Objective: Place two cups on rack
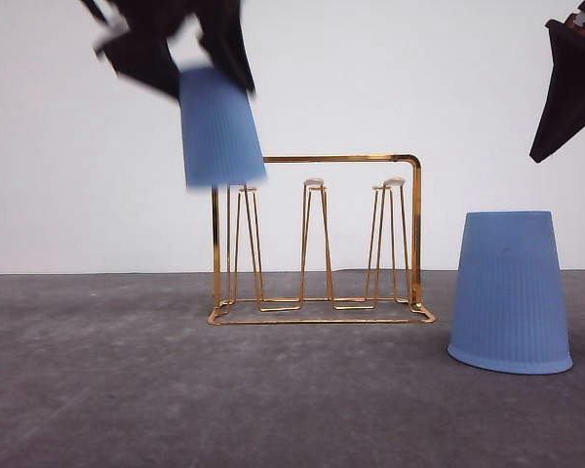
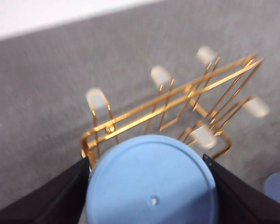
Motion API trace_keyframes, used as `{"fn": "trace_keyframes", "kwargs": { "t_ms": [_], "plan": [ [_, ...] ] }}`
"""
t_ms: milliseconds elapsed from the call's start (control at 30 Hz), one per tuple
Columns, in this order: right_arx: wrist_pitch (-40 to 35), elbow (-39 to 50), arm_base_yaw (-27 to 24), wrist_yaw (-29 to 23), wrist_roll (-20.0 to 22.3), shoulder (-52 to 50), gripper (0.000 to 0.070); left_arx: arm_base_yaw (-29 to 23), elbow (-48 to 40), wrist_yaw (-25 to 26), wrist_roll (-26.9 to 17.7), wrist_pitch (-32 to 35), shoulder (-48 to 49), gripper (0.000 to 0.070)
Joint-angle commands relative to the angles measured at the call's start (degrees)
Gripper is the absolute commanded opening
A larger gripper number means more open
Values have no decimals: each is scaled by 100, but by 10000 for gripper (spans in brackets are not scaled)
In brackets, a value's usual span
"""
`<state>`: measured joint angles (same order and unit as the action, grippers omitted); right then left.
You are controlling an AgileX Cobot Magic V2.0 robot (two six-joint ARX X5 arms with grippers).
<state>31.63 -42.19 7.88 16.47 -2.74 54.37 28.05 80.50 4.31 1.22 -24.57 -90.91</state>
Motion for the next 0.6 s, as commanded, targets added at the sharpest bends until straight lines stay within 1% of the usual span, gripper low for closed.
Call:
{"fn": "trace_keyframes", "kwargs": {
  "t_ms": [0, 167, 200, 233, 267, 300, 333, 467, 567],
  "plan": [
    [-9, -101, 26, 12, 50, 24, 692, 46, 82, -42, -114, 236, -246, 393],
    [18, -101, 24, 9, 66, 24, 693, 37, 82, -116, -158, 541, -738, 399],
    [18, -101, 24, 9, 68, 24, 692, 33, 82, -115, -181, 560, -802, 426],
    [18, -101, 24, 9, 68, 24, 692, 29, 82, -115, -195, 567, -858, 472],
    [20, -101, 25, 10, 81, 24, 693, 20, 82, -109, -194, 559, -911, 536],
    [22, -101, 26, 12, 89, 24, 693, 15, 82, -106, -192, 544, -951, 581],
    [25, -101, 26, 15, 92, 24, 692, 13, 82, -106, -191, 525, -980, 606],
    [65, -101, 26, 42, 137, 24, 693, 7, 83, -114, -192, 488, -1020, 602],
    [27, -101, 41, 302, 174, 27, 693, 3, 115, -114, -187, 450, -975, 601]
  ]
}}
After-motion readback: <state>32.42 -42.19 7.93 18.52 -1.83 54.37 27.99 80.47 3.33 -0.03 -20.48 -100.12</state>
